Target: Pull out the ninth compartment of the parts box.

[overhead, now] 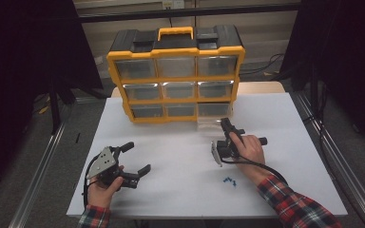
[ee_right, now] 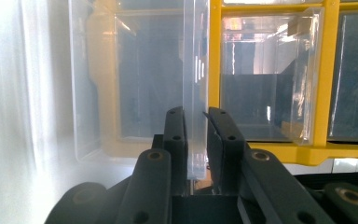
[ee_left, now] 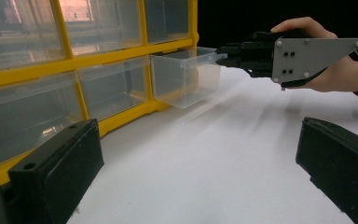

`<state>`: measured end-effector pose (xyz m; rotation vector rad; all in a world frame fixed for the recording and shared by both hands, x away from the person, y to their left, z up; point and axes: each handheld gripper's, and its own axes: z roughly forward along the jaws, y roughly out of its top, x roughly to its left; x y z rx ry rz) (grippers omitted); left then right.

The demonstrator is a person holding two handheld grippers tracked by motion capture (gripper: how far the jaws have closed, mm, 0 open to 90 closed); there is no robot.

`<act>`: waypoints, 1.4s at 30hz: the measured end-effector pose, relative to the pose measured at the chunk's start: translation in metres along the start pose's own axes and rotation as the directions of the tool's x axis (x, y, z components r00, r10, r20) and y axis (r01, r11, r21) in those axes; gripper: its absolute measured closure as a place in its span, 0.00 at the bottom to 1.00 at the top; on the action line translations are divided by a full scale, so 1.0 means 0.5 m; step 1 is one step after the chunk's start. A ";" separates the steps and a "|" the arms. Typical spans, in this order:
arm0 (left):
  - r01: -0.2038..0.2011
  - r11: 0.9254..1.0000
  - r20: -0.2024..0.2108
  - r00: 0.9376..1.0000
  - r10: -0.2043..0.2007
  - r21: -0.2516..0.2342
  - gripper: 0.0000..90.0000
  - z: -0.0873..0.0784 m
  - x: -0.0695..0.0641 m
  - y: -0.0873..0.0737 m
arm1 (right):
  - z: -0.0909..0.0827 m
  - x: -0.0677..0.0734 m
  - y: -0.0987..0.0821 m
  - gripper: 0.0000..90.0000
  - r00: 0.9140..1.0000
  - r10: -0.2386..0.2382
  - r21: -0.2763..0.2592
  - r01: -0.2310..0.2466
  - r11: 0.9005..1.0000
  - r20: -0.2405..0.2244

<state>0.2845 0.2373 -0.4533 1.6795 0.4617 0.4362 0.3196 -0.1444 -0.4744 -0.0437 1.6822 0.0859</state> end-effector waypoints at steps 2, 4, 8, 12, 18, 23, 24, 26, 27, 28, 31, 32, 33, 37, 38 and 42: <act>0.000 1.000 0.000 1.000 0.000 0.000 0.00 0.000 0.000 0.000 | -0.001 0.000 0.000 0.88 1.000 -0.006 -0.006 0.006 1.000 0.010; 0.001 1.000 -0.007 1.000 -0.001 0.005 0.00 -0.001 0.000 0.000 | -0.005 0.006 -0.003 0.88 1.000 0.010 0.001 -0.010 1.000 -0.006; 0.000 1.000 -0.004 1.000 0.000 0.005 0.00 -0.001 0.000 0.000 | -0.006 0.003 -0.004 0.88 1.000 -0.013 -0.019 0.013 1.000 0.005; -0.003 1.000 0.000 1.000 0.003 0.003 0.00 -0.001 0.000 0.000 | -0.008 0.003 -0.005 0.88 1.000 -0.019 -0.028 0.019 0.999 -0.002; -0.002 1.000 -0.032 0.999 0.003 0.012 0.00 -0.002 -0.003 0.001 | -0.011 0.004 -0.005 0.88 1.000 -0.004 -0.024 0.004 1.000 -0.001; -0.005 1.000 -0.001 1.000 0.005 0.003 0.00 -0.001 0.001 0.000 | -0.012 0.002 -0.003 0.88 1.000 -0.022 -0.030 0.022 0.999 -0.004; -0.004 1.000 -0.001 1.000 0.004 0.003 0.00 -0.001 0.000 0.000 | -0.013 0.004 -0.004 0.88 1.000 -0.006 -0.028 0.006 1.000 -0.003; -0.005 1.000 -0.003 1.000 0.005 0.004 0.00 -0.002 0.000 0.000 | -0.013 0.004 -0.004 0.88 1.000 -0.011 -0.030 0.011 0.999 -0.005; -0.004 1.000 -0.003 1.000 0.004 0.003 0.00 -0.002 0.000 0.000 | -0.014 0.004 -0.004 0.88 1.000 -0.007 -0.031 0.007 1.000 0.000; -0.004 1.000 -0.003 1.000 0.004 0.003 0.00 -0.002 0.000 0.000 | -0.014 0.004 -0.004 0.88 1.000 -0.007 -0.031 0.007 1.000 0.000; 0.007 1.000 -0.005 1.000 -0.007 -0.006 0.00 -0.001 -0.001 0.000 | -0.015 0.004 -0.004 0.88 1.000 -0.003 -0.033 0.003 0.999 -0.002; 0.008 1.000 -0.005 1.000 -0.008 -0.006 0.00 -0.001 -0.001 0.000 | -0.015 0.004 -0.004 0.88 1.000 -0.003 -0.033 0.003 0.999 -0.002; 0.007 1.000 -0.004 1.000 -0.007 -0.006 0.00 0.000 -0.001 0.000 | -0.015 0.004 -0.005 0.88 1.000 -0.005 -0.035 0.005 0.999 -0.002; -0.007 1.000 -0.003 1.000 0.007 0.006 0.00 -0.002 0.000 0.000 | -0.016 0.005 -0.006 0.88 1.000 0.008 -0.028 -0.008 1.000 -0.010; -0.005 1.000 -0.003 1.000 0.005 0.005 0.00 -0.002 0.000 0.000 | -0.014 0.002 -0.007 0.88 1.000 -0.008 -0.044 0.008 0.999 -0.007; 0.001 1.000 -0.006 1.000 -0.001 0.000 0.00 -0.001 -0.001 0.000 | -0.014 0.002 -0.012 0.88 1.000 -0.026 -0.049 0.026 0.998 -0.005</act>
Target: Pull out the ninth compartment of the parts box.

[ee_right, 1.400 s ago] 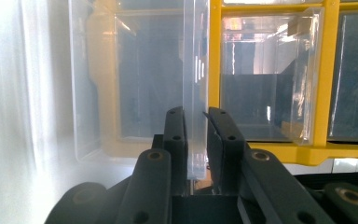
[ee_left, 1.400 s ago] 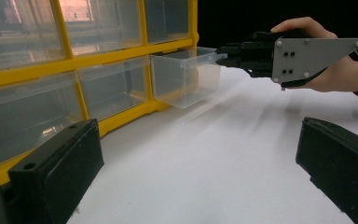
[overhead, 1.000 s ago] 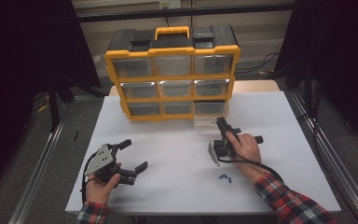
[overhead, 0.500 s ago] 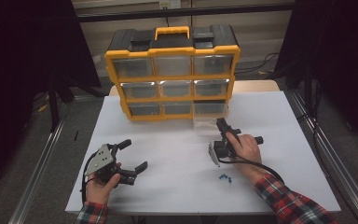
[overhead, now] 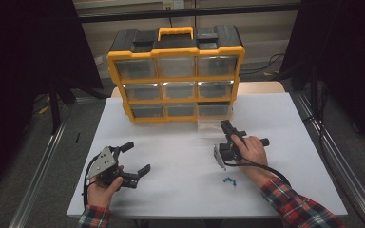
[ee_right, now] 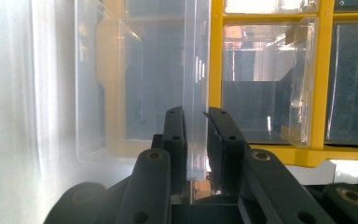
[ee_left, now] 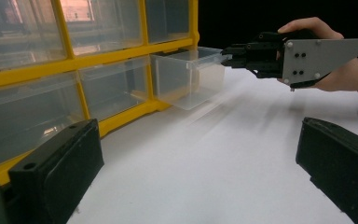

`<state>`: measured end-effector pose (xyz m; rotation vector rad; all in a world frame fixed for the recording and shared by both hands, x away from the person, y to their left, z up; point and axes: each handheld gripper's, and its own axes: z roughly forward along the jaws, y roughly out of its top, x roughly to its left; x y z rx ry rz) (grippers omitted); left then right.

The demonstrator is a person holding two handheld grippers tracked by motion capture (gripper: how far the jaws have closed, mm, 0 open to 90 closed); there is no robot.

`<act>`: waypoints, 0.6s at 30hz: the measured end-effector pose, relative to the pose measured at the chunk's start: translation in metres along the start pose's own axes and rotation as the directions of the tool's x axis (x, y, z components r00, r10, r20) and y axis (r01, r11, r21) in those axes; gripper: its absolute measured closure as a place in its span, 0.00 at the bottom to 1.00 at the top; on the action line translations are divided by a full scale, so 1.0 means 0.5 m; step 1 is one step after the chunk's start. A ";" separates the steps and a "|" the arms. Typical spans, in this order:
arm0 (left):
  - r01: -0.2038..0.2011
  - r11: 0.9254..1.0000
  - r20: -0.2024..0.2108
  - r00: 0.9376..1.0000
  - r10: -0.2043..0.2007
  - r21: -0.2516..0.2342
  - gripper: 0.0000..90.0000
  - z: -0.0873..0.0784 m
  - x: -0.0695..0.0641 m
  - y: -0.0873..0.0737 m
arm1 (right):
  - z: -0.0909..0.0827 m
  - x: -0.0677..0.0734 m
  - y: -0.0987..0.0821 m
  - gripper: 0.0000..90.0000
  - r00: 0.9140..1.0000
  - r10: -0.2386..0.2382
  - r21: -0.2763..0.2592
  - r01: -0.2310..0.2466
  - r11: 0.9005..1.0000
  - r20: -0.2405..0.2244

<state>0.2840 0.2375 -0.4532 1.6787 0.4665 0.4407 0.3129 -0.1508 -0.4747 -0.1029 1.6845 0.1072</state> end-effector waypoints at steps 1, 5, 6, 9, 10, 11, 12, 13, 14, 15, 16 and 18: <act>0.005 1.000 -0.002 1.000 -0.005 -0.003 0.00 0.000 0.000 0.000 | 0.000 0.002 -0.003 0.88 1.000 0.019 -0.002 -0.019 1.000 -0.003; 0.005 1.000 0.000 1.000 -0.005 0.002 0.00 0.000 -0.001 0.000 | -0.001 0.001 -0.005 0.88 1.000 0.010 -0.006 -0.010 1.000 0.005; 0.005 1.000 0.000 1.000 -0.005 0.003 0.00 0.000 -0.001 0.000 | -0.001 0.001 -0.005 0.88 1.000 0.010 -0.006 -0.010 1.000 0.005; 0.003 1.000 0.000 1.000 -0.003 0.002 0.00 0.001 0.000 0.000 | -0.001 0.001 -0.007 0.87 1.000 0.020 -0.010 -0.020 1.000 -0.001; 0.004 1.000 0.000 1.000 -0.004 0.002 0.00 0.001 0.000 0.000 | -0.002 0.002 -0.007 0.87 1.000 0.029 -0.006 -0.029 1.000 0.000; 0.005 1.000 0.000 1.000 -0.005 0.002 0.00 0.001 -0.001 -0.001 | -0.002 0.002 -0.007 0.87 1.000 0.031 -0.006 -0.031 1.000 -0.003; 0.005 1.000 0.001 1.000 -0.005 0.001 0.00 0.001 -0.001 -0.001 | -0.002 0.002 -0.007 0.87 1.000 0.031 -0.006 -0.031 1.000 -0.003; 0.005 1.000 0.001 1.000 -0.005 0.001 0.00 0.001 -0.001 -0.001 | -0.001 0.000 -0.007 0.86 1.000 0.022 -0.013 -0.022 1.000 -0.004; 0.005 1.000 0.001 1.000 -0.005 0.001 0.00 0.001 -0.001 -0.001 | -0.003 0.000 -0.007 0.85 0.999 0.038 -0.010 -0.038 0.999 -0.005; 0.005 1.000 0.001 1.000 -0.005 0.001 0.00 0.001 -0.001 -0.001 | -0.003 0.001 -0.006 0.84 0.999 0.047 -0.009 -0.047 0.999 -0.006; 0.029 0.999 -0.003 1.000 -0.029 -0.015 0.00 0.004 -0.004 -0.001 | -0.003 0.001 -0.006 0.84 0.999 0.047 -0.009 -0.047 0.999 -0.006; 0.029 1.000 -0.003 1.000 -0.030 -0.010 0.00 0.004 -0.004 -0.001 | -0.004 0.002 -0.007 0.80 0.997 0.081 -0.006 -0.081 0.997 -0.015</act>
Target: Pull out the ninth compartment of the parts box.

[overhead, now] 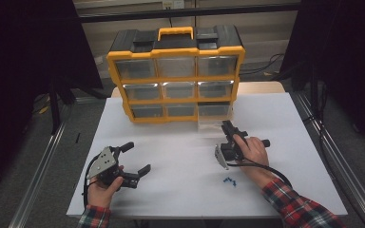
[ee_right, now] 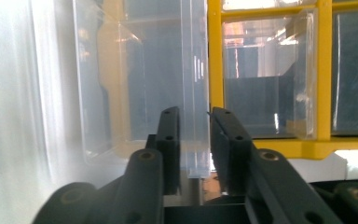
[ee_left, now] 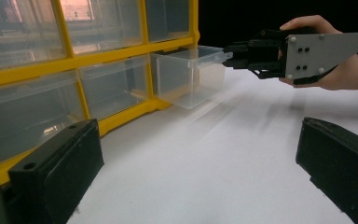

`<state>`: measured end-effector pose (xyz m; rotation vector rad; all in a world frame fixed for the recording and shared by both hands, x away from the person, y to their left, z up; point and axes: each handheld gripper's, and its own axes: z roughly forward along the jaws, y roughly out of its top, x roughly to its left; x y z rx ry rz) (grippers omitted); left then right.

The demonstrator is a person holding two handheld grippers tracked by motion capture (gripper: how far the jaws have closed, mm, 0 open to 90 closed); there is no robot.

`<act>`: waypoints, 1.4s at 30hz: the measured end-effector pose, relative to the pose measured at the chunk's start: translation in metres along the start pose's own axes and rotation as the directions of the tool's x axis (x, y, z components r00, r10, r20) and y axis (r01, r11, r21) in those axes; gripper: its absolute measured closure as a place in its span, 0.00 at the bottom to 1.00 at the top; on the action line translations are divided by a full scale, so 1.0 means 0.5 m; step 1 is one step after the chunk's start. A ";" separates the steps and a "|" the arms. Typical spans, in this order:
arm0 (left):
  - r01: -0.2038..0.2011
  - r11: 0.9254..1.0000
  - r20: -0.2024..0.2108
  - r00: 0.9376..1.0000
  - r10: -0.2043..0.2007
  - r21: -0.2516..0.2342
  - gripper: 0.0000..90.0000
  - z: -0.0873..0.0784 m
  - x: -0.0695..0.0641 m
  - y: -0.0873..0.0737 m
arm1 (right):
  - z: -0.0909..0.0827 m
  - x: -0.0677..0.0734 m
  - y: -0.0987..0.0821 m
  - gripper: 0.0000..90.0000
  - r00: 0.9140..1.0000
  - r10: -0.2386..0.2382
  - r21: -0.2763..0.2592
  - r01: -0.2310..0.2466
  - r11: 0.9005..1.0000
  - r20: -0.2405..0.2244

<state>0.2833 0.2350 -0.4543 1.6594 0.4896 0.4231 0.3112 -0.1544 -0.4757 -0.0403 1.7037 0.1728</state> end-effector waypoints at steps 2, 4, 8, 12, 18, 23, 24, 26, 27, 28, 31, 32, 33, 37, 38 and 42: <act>-0.002 1.000 -0.007 1.000 0.002 -0.002 0.00 0.001 -0.001 0.000 | 0.000 -0.001 -0.001 0.76 1.000 0.028 -0.002 -0.028 1.000 -0.004; -0.014 1.000 -0.007 1.000 0.014 0.010 0.00 -0.001 0.001 0.000 | 0.000 -0.002 -0.001 0.73 0.999 0.047 -0.003 -0.047 0.999 -0.012; -0.015 1.000 0.003 1.000 0.015 0.013 0.00 -0.001 0.002 0.000 | -0.003 -0.003 -0.005 0.64 0.996 0.088 -0.003 -0.088 0.996 -0.008; -0.016 1.000 0.001 1.000 0.016 0.018 0.00 -0.001 0.002 0.000 | -0.006 -0.002 -0.006 0.56 0.987 0.158 -0.013 -0.158 0.987 -0.006; -0.023 1.000 0.002 1.000 0.023 0.019 0.00 0.000 0.003 0.000 | -0.012 -0.005 -0.008 0.49 0.984 0.177 -0.031 -0.177 0.984 -0.002; -0.022 1.000 0.001 1.000 0.022 0.018 0.00 0.000 0.002 0.000 | -0.019 -0.007 -0.013 0.36 0.967 0.253 -0.035 -0.252 0.967 0.013; -0.022 1.000 0.001 1.000 0.022 0.018 0.00 0.000 0.002 0.000 | -0.019 -0.007 -0.013 0.36 0.967 0.253 -0.035 -0.252 0.967 0.013; -0.022 1.000 0.001 1.000 0.022 0.018 0.00 0.000 0.002 0.000 | -0.025 -0.005 -0.011 0.34 0.948 0.317 -0.033 -0.316 0.948 0.014; -0.023 1.000 0.000 1.000 0.023 0.020 0.00 0.000 0.002 0.000 | -0.028 -0.008 -0.012 0.29 0.945 0.326 -0.041 -0.325 0.945 0.016; -0.023 1.000 0.000 1.000 0.023 0.020 0.00 0.000 0.002 0.000 | -0.028 -0.008 -0.012 0.29 0.945 0.326 -0.041 -0.325 0.945 0.016; -0.017 1.000 0.001 1.000 0.017 0.017 0.00 0.000 0.001 0.000 | -0.034 -0.010 -0.018 0.26 0.933 0.360 -0.043 -0.359 0.932 0.000; -0.017 1.000 0.001 1.000 0.017 0.017 0.00 0.000 0.001 0.000 | -0.035 -0.010 -0.021 0.26 0.925 0.380 -0.039 -0.380 0.924 -0.006; -0.015 1.000 0.001 1.000 0.015 0.016 0.00 0.000 0.001 0.000 | -0.036 -0.011 -0.023 0.24 0.911 0.411 -0.036 -0.412 0.911 -0.014; -0.020 1.000 0.001 1.000 0.020 0.019 0.00 0.000 0.002 0.000 | -0.039 -0.019 -0.030 0.21 0.892 0.453 -0.047 -0.453 0.890 -0.019; -0.020 1.000 0.003 1.000 0.020 0.019 0.00 0.000 0.002 0.000 | -0.042 -0.022 -0.033 0.18 0.873 0.487 -0.054 -0.488 0.871 -0.033; -0.021 0.999 -0.029 0.999 0.022 0.034 0.00 0.000 -0.001 0.000 | -0.045 -0.026 -0.039 0.16 0.847 0.528 -0.042 -0.531 0.847 -0.055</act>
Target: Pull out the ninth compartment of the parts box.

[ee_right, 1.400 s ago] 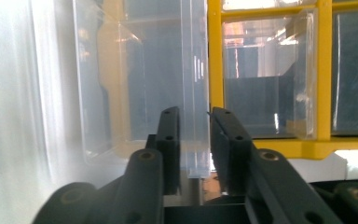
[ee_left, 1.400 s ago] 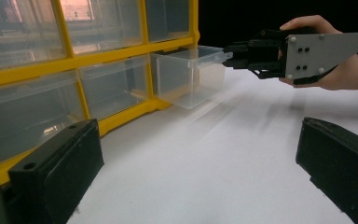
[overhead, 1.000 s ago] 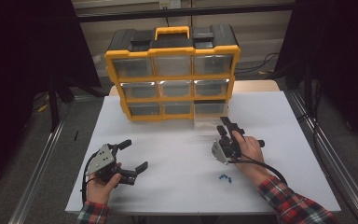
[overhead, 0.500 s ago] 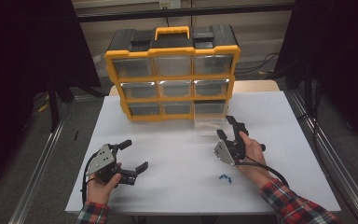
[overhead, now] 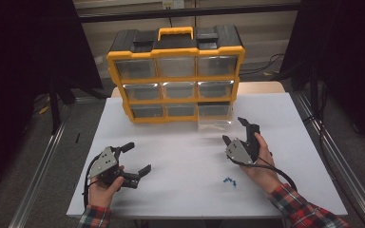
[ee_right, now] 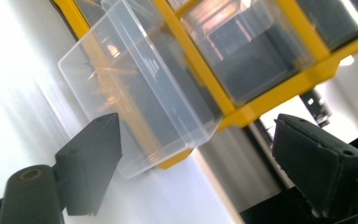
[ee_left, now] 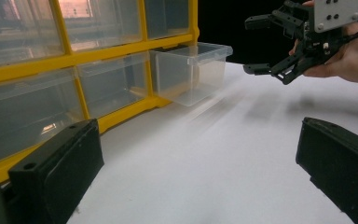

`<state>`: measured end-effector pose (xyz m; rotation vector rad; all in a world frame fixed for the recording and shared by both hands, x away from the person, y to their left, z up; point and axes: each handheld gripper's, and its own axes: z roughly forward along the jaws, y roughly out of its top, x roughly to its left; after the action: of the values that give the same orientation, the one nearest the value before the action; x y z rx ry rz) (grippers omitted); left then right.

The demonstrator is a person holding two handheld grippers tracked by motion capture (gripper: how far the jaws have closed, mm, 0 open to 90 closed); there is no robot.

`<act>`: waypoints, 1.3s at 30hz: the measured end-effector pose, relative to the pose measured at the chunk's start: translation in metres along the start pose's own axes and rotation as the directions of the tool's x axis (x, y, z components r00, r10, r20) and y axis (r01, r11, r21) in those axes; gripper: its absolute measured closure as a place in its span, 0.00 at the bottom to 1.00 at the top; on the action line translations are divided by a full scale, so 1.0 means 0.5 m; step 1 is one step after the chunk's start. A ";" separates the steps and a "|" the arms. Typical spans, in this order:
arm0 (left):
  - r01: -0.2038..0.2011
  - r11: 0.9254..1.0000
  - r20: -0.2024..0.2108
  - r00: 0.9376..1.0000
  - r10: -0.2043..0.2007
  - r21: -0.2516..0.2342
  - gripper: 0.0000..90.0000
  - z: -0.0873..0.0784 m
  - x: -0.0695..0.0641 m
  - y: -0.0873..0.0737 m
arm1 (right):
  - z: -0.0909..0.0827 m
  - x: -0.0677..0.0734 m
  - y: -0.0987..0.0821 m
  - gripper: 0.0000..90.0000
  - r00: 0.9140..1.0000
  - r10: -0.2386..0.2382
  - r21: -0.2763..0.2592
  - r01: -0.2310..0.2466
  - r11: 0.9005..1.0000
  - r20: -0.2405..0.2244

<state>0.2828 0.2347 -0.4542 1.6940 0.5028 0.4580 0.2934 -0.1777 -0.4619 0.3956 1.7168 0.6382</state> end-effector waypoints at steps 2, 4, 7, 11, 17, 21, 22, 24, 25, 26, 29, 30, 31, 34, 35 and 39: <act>0.011 1.000 -0.002 1.000 -0.011 -0.006 0.00 0.001 -0.002 0.000 | -0.002 -0.003 -0.002 0.15 0.999 0.046 0.012 -0.046 0.999 -0.015; 0.001 1.000 0.033 0.999 -0.001 -0.012 0.00 0.001 0.002 -0.001 | -0.004 -0.008 -0.004 0.12 0.996 0.090 0.019 -0.090 0.996 -0.023; 0.010 1.000 -0.003 1.000 -0.010 -0.005 0.00 0.001 -0.002 0.000 | -0.007 -0.012 -0.005 0.09 0.992 0.117 0.018 -0.116 0.993 -0.050; 0.010 1.000 0.000 1.000 -0.010 -0.007 0.00 0.001 -0.003 0.000 | -0.011 -0.014 -0.010 0.07 0.977 0.190 0.028 -0.188 0.982 -0.094; 0.009 1.000 0.033 0.999 -0.009 -0.016 0.00 0.001 0.001 -0.001 | -0.018 -0.029 -0.016 0.04 0.937 0.319 0.022 -0.320 0.947 -0.139; 0.008 1.000 0.034 0.999 -0.008 -0.017 0.00 0.002 0.001 -0.001 | -0.023 -0.034 -0.028 0.04 0.901 0.403 0.024 -0.405 0.914 -0.162; 0.010 1.000 0.034 0.999 -0.009 -0.017 0.00 0.002 0.001 -0.001 | -0.023 -0.034 -0.028 0.04 0.901 0.403 0.024 -0.405 0.914 -0.162; 0.011 1.000 0.000 1.000 -0.011 -0.005 0.00 0.001 -0.002 0.000 | -0.028 -0.043 -0.035 0.04 0.878 0.444 0.013 -0.449 0.893 -0.179; 0.009 1.000 0.001 1.000 -0.009 -0.003 0.00 0.002 -0.001 0.000 | -0.029 -0.046 -0.037 0.04 0.868 0.460 0.012 -0.466 0.885 -0.187; 0.009 1.000 0.014 1.000 -0.009 -0.007 0.00 0.003 0.000 -0.001 | -0.031 -0.049 -0.039 0.03 0.858 0.476 0.012 -0.483 0.875 -0.192; 0.003 1.000 0.035 0.999 -0.002 -0.008 0.00 0.004 0.003 -0.002 | -0.035 -0.054 -0.042 0.03 0.833 0.511 0.004 -0.522 0.853 -0.214; 0.004 1.000 0.036 0.999 -0.003 -0.007 0.00 0.004 0.003 -0.002 | -0.040 -0.057 -0.043 0.03 0.812 0.538 -0.001 -0.552 0.834 -0.227; -0.017 1.000 0.039 0.999 0.017 0.004 0.00 0.004 0.006 -0.002 | -0.042 -0.059 -0.043 0.02 0.803 0.548 -0.002 -0.564 0.826 -0.236; -0.018 1.000 0.041 0.999 0.017 0.006 0.00 0.004 0.005 -0.002 | -0.046 -0.060 -0.043 0.02 0.792 0.557 -0.007 -0.576 0.817 -0.249; -0.011 1.000 0.038 0.999 0.011 0.002 0.00 0.004 0.004 -0.002 | -0.047 -0.060 -0.043 0.01 0.781 0.567 -0.003 -0.588 0.809 -0.262; -0.005 1.000 0.035 0.999 0.005 -0.004 0.00 0.004 0.004 -0.002 | -0.049 -0.061 -0.046 0.00 0.758 0.574 0.007 -0.602 0.799 -0.309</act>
<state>0.2854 0.2343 -0.4555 1.6969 0.4714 0.4317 0.2787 -0.2186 -0.4482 0.8288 1.8349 1.2918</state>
